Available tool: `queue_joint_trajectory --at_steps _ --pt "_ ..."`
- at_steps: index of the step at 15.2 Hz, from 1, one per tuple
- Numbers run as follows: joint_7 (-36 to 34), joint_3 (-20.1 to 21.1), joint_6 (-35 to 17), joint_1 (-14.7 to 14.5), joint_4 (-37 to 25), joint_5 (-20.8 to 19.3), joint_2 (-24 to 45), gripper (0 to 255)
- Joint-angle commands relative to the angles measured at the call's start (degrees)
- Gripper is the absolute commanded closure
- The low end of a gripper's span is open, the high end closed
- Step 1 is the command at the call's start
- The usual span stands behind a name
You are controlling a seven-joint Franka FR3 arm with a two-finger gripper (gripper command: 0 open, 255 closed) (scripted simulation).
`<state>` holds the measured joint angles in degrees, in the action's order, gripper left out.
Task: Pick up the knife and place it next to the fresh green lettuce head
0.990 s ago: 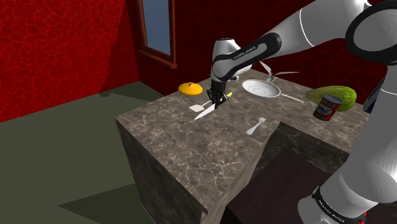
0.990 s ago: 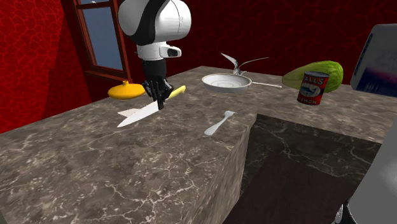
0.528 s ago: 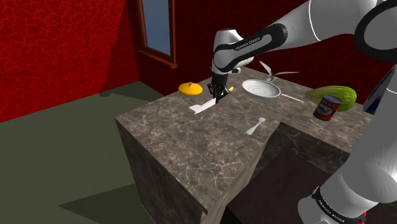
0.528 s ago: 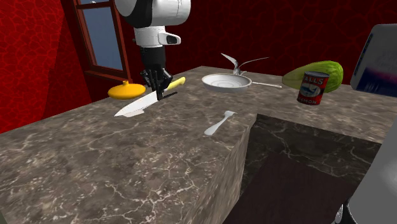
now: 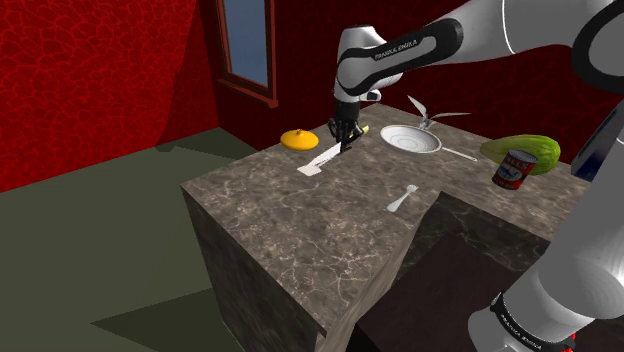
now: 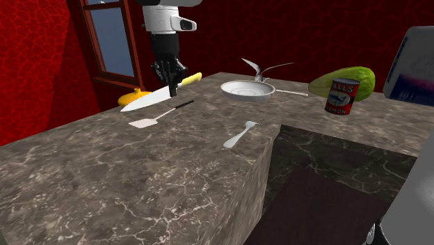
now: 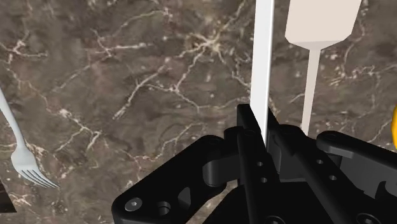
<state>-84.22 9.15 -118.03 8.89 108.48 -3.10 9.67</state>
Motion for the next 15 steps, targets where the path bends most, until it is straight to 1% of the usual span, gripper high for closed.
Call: queue_joint_trajectory --at_steps 1,15 --pt "0.2 0.0 1.4 0.0 -0.9 0.1 -0.5 255" --pt "0.7 0.1 11.6 0.1 -8.9 0.7 -2.7 255"
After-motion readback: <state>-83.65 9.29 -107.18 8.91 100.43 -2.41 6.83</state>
